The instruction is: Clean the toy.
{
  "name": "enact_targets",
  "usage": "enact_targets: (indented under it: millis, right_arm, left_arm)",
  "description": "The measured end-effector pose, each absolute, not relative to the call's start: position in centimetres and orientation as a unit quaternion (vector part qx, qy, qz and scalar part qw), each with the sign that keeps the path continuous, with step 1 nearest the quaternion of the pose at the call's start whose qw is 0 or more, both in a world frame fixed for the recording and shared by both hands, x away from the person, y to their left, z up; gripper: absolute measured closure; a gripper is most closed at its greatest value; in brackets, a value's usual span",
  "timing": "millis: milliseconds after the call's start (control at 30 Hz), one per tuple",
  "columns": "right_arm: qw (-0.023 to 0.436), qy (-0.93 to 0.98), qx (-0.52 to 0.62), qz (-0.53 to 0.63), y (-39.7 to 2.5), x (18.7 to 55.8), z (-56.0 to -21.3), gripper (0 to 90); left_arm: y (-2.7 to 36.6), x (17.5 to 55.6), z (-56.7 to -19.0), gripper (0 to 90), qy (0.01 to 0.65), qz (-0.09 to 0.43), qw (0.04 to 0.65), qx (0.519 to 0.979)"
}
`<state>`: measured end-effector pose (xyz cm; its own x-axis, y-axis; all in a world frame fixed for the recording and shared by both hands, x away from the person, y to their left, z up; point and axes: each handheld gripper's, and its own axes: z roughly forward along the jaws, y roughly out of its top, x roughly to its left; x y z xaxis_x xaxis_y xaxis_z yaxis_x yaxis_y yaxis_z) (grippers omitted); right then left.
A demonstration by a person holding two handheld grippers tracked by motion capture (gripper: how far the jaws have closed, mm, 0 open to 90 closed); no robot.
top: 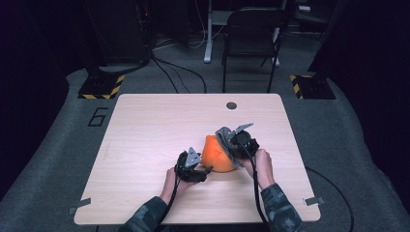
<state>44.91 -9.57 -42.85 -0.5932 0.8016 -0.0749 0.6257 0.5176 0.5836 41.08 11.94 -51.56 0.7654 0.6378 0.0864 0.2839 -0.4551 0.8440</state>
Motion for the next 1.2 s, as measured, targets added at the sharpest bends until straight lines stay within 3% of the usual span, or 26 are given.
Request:
enact_targets:
  millis: [100, 267, 367, 833, 1200]
  right_arm:
    - [0.169, 0.853, 0.420, 0.260, -9.6, 44.9, -42.9, 76.4]
    - [0.172, 0.850, 0.419, 0.269, -9.7, 44.9, -42.8, 76.1]
    - [0.175, 0.846, 0.416, 0.285, -10.0, 44.9, -42.3, 75.3]
    - [0.197, 0.785, 0.492, 0.322, -17.0, 45.5, -40.0, 74.9]
    - [0.187, 0.780, 0.513, 0.304, -18.0, 46.1, -41.1, 74.9]
  left_arm:
    - [11.7, 41.1, -51.7, 40.4, 0.268, 0.208, 0.441, 0.831]
    - [11.5, 40.9, -51.8, 66.2, 0.265, 0.217, 0.440, 0.830]
    - [11.5, 41.0, -51.6, 72.9, 0.270, 0.216, 0.445, 0.826]
    - [11.8, 41.4, -49.8, 78.3, 0.292, 0.199, 0.497, 0.793]
    - [12.6, 40.4, -46.8, 78.2, 0.316, 0.150, 0.537, 0.768]
